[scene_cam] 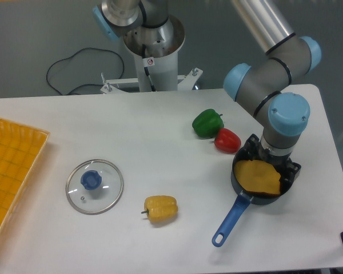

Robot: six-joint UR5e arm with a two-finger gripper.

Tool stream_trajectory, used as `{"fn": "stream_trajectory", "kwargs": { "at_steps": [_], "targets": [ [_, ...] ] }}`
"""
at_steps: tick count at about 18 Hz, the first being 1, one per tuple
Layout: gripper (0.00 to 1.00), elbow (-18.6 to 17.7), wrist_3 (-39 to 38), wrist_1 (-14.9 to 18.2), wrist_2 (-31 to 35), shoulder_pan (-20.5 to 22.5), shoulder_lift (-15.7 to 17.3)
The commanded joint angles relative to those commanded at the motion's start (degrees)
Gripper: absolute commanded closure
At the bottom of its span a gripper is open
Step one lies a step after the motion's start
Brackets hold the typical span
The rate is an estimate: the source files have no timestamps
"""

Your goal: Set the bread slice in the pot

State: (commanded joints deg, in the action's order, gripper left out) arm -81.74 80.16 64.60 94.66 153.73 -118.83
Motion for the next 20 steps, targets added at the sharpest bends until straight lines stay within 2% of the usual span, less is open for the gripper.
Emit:
{"fn": "stream_trajectory", "kwargs": {
  "at_steps": [3,5,6,9,11,12,15,17,20],
  "targets": [
    [0.00,-0.3,-0.3,0.2,1.0,-2.3,2.8],
    [0.00,-0.6,-1.5,1.4,1.8,-4.6,4.7],
    [0.00,-0.9,-2.5,3.0,1.8,-5.6,5.7],
    [0.00,-2.1,-3.7,12.4,1.6,-7.6,9.2],
    [0.00,-3.5,-6.6,15.9,0.6,-9.8,11.3],
    [0.00,-5.4,-8.8,17.0,-0.3,-11.2,12.6],
    [0.00,-11.3,-12.6,17.1,-5.2,-13.2,15.8],
    [0.00,-12.5,-15.0,18.0,-5.7,-14.9,17.8],
    [0.00,-12.2,-15.1,17.9,-7.4,-16.3,20.9]
  ]
}}
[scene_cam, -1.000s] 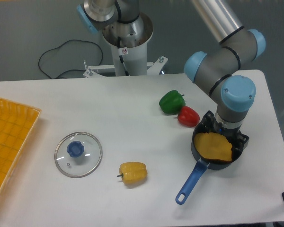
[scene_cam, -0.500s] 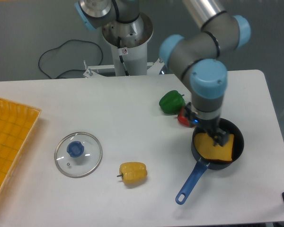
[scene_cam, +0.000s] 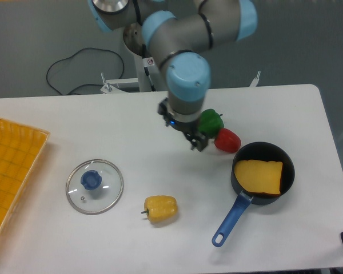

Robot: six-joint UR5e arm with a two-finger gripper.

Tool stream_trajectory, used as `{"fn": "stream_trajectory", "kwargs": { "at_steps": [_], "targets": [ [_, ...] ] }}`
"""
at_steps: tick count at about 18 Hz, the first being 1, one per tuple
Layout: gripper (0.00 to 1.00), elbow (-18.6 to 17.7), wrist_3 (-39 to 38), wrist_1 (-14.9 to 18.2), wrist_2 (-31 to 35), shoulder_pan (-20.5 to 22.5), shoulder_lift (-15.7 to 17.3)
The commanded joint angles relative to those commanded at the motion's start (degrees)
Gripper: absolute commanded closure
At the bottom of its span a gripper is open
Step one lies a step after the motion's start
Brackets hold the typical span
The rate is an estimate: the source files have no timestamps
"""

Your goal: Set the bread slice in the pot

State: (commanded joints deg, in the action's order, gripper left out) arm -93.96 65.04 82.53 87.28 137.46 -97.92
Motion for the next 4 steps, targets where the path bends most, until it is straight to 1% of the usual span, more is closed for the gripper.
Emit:
{"fn": "stream_trajectory", "kwargs": {
  "at_steps": [2,4],
  "targets": [
    [0.00,1.1,-0.1,0.1,-1.0,0.3,0.2],
    [0.00,1.0,-0.2,0.2,-1.0,0.1,0.2]
  ]
}}
